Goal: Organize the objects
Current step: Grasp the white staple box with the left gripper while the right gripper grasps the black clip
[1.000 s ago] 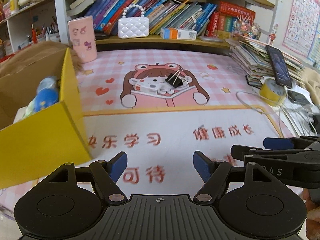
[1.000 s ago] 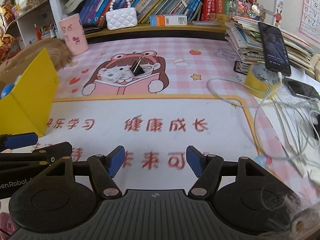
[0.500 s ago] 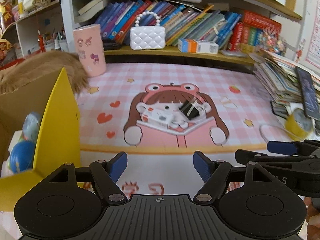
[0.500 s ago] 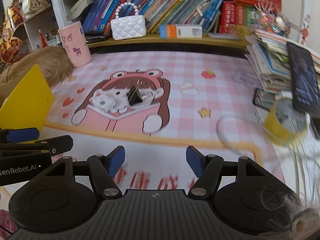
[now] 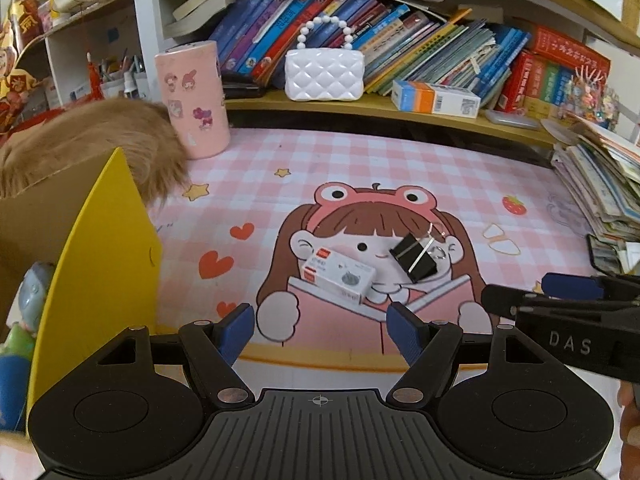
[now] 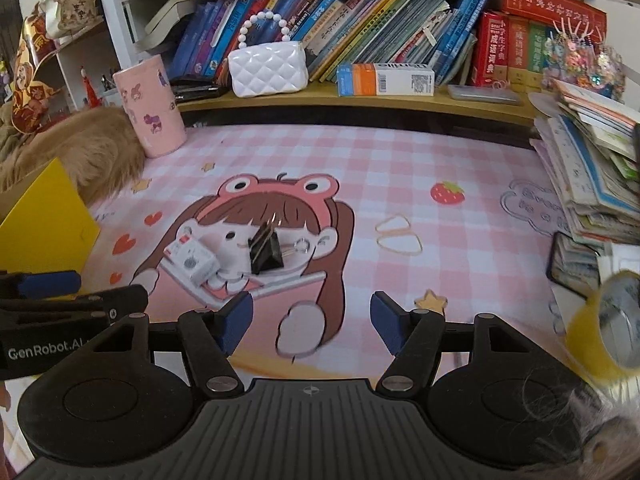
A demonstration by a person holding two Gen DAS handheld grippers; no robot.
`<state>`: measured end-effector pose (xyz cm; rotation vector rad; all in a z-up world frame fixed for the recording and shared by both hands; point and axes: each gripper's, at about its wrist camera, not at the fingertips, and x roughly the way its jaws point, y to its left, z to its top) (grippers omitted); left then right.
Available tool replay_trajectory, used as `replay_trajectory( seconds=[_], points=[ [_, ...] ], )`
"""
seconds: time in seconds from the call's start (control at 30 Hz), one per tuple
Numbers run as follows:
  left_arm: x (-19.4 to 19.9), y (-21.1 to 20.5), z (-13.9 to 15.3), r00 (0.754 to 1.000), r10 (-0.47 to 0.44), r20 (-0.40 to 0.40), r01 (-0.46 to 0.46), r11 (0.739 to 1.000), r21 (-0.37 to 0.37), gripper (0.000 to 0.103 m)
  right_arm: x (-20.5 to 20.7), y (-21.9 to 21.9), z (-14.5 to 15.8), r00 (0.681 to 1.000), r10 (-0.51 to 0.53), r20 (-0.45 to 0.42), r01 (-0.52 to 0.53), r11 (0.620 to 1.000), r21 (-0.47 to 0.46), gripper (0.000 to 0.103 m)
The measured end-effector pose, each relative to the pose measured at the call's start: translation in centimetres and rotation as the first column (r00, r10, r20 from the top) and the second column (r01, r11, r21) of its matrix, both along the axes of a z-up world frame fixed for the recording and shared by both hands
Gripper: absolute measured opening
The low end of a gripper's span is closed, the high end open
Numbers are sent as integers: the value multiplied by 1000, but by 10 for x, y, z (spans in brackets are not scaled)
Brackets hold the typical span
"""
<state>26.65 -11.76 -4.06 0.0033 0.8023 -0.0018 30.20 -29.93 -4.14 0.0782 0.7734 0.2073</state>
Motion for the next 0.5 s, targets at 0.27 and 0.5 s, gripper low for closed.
replay_trajectory(
  seconds=[0.27,0.5],
  points=[
    [27,-4,-12,1000,3,-24,-3,1000,2,75,34,-2,-9,1000,19,-6,-19,1000,21,57],
    [47,-10,-30,998,-12,-57,14,1000,23,75,57,4,-15,998,63,-23,-60,994,91,48]
  ],
)
